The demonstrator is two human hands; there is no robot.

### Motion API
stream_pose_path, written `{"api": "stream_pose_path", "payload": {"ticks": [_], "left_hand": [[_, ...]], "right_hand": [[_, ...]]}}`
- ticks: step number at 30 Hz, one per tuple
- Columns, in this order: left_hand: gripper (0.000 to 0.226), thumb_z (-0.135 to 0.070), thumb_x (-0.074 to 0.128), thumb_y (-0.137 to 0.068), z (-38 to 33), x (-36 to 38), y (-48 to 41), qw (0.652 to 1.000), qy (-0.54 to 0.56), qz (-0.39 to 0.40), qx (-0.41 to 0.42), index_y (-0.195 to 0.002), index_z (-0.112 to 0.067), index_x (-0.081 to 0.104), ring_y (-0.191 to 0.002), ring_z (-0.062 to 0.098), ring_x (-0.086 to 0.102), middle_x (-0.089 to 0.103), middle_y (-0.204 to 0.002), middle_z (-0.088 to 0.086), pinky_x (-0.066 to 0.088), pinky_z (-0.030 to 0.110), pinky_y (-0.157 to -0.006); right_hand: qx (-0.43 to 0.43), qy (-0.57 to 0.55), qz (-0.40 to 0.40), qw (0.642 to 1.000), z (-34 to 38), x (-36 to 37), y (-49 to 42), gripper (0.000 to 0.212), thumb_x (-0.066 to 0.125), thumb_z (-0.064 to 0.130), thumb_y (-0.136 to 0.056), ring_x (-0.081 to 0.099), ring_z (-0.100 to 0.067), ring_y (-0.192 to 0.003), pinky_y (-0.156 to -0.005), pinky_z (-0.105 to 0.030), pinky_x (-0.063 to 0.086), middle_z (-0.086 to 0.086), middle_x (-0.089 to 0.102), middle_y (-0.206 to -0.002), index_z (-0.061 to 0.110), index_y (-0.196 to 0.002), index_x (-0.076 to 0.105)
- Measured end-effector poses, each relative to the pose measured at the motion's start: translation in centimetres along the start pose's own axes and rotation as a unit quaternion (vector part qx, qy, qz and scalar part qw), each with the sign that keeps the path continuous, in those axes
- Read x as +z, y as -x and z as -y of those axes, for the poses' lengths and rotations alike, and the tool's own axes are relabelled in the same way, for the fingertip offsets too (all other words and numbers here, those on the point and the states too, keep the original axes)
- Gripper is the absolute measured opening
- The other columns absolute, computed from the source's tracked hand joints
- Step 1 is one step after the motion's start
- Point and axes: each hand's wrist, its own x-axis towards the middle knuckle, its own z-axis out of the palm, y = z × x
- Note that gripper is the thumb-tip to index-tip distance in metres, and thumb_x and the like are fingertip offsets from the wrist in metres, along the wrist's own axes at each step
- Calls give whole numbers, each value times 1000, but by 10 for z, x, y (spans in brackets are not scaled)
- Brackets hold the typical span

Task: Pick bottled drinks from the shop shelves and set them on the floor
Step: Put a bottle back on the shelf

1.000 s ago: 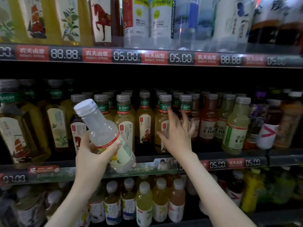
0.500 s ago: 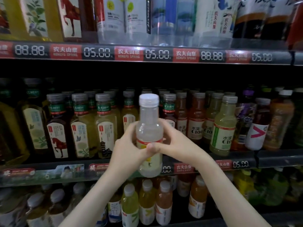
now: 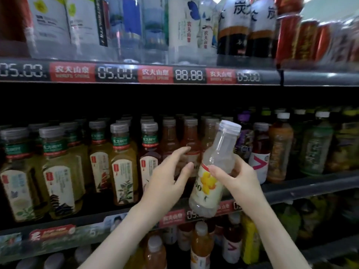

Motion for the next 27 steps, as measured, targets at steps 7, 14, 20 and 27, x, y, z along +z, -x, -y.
{"api": "stream_pose_path", "payload": {"ticks": [7,14,20,27], "left_hand": [[76,-45,62,-87,-8,75,-47,997,1,47,-60,-147,-43,17,-126,12,46,46,-142,-3,36,21,-97],[88,-44,77,-70,-13,116,-69,984,-40,13,-171,-135,-14,27,-113,26,54,48,-130,9,49,37,-86],[61,-33,83,-67,-3,93,-35,975,106,-141,-134,-114,-30,44,-98,3,60,58,-111,-4,52,22,-80],[74,-30,82,-72,2,48,-9,945,162,-261,-109,-129,-22,35,-99,-13,54,51,-111,-18,41,-1,-76]], "right_hand": [[-7,30,-83,996,-11,-60,-4,58,72,66,-54,65,7,-90,-65,-9,51,27,68,-99,39,-104,62],[-14,41,-161,986,-27,-86,-1,56,72,59,-58,63,9,-88,-65,-8,49,25,69,-95,37,-108,60],[-49,20,-223,973,-38,-87,2,55,70,55,-68,65,2,-92,-72,-14,53,22,68,-99,26,-114,60],[-91,-18,-226,970,-40,-48,-7,51,69,56,-73,62,3,-101,-79,-12,51,23,65,-106,30,-115,56]]}}
